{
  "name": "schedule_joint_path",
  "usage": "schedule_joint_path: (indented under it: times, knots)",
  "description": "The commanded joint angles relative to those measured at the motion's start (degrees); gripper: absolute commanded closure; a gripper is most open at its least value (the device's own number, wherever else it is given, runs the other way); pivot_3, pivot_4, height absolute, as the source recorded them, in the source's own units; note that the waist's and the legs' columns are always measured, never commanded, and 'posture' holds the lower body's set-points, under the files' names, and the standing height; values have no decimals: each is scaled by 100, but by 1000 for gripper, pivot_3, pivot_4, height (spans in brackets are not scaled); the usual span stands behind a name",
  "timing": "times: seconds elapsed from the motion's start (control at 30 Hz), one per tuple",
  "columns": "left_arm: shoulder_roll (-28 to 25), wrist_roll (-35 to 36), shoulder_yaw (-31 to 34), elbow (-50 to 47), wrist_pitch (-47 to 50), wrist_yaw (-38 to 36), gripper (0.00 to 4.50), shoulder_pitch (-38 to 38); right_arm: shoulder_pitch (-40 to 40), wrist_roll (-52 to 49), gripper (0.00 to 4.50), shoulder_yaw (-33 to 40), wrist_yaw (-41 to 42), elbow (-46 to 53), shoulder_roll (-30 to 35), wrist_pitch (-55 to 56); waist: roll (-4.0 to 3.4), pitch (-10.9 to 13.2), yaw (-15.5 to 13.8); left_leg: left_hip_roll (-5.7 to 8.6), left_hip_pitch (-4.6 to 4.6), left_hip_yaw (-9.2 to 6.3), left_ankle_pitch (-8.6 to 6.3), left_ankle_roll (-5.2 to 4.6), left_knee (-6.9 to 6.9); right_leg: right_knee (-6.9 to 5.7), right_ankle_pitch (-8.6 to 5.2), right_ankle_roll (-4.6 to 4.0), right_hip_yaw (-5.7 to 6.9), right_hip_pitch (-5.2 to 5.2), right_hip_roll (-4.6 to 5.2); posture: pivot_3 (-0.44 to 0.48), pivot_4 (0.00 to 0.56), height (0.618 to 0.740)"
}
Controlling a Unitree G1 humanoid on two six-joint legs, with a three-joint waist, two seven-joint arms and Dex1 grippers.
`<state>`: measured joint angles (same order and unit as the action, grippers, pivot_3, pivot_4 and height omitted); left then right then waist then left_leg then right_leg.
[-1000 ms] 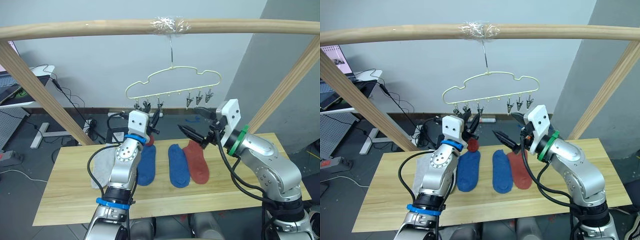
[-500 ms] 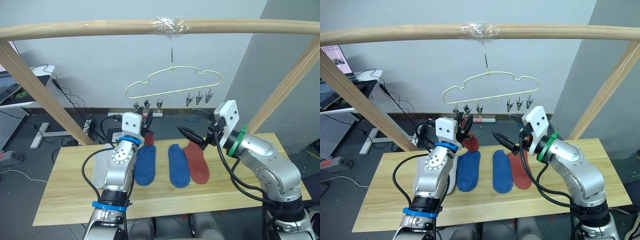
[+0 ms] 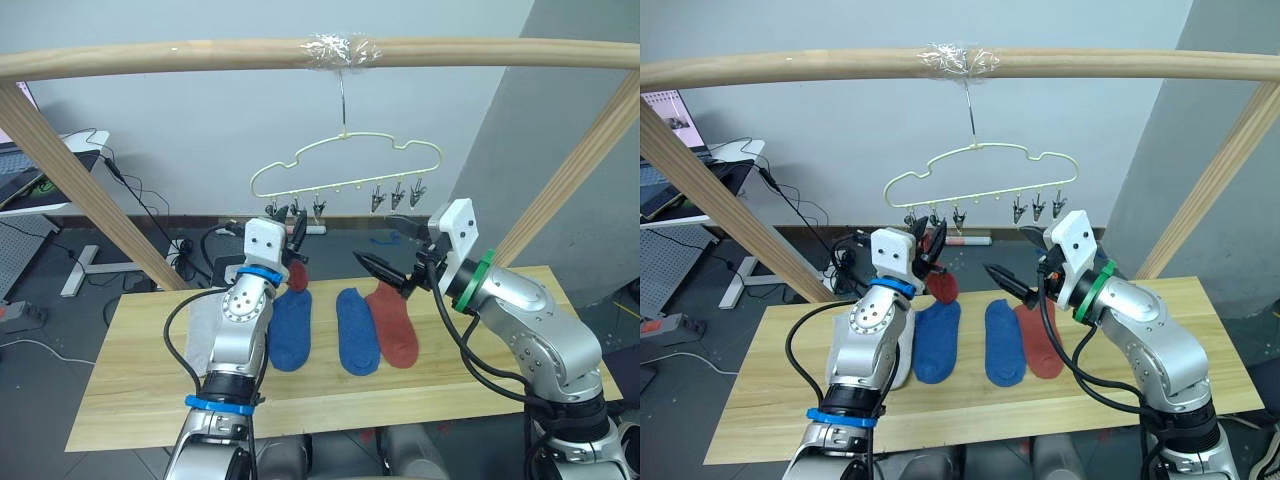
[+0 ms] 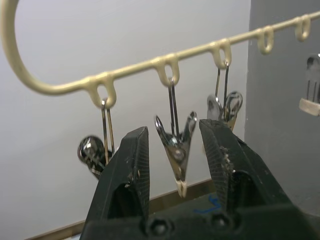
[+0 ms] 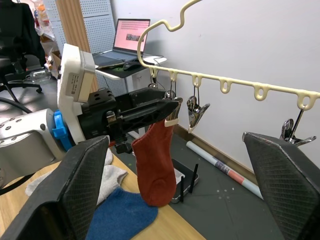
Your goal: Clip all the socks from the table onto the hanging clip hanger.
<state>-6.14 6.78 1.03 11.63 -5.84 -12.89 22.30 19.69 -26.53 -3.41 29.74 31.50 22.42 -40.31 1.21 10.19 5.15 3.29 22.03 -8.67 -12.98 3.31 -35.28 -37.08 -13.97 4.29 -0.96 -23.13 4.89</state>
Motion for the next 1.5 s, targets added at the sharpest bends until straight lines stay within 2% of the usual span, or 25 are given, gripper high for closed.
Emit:
schedule_joint_path:
  times: [0.03, 1.4, 1.43, 1.5]
  knots:
    - [36, -10, 70, 27, -212, 54, 2743, 165, 124, -52, 0, 50, -11, 140, -7, 131, 0, 0, 0, 0, 0, 0, 0, 0, 0, 0, 0, 0, 0, 0, 0, -212, 164, 740]
    - [256, 28, 77, 248, -376, -1, 2743, 440, 114, -15, 0, 33, -58, 138, -25, 148, 0, 0, 3, 0, 3, 0, 0, 0, -11, -1, 2, 4, 0, 1, 0, -217, 166, 740]
    - [260, 35, 77, 245, -381, -8, 3018, 438, 110, -14, 0, 29, -58, 141, -24, 149, 0, 0, 3, 0, 3, 0, 0, 0, -12, -1, 3, 5, 0, 1, 0, -215, 165, 740]
    - [268, 47, 79, 245, -389, -16, 3252, 440, 110, -15, 0, 24, -54, 142, -23, 149, 0, 0, 3, 0, 3, 0, 0, 0, -12, -1, 2, 7, 0, 1, 0, -215, 165, 740]
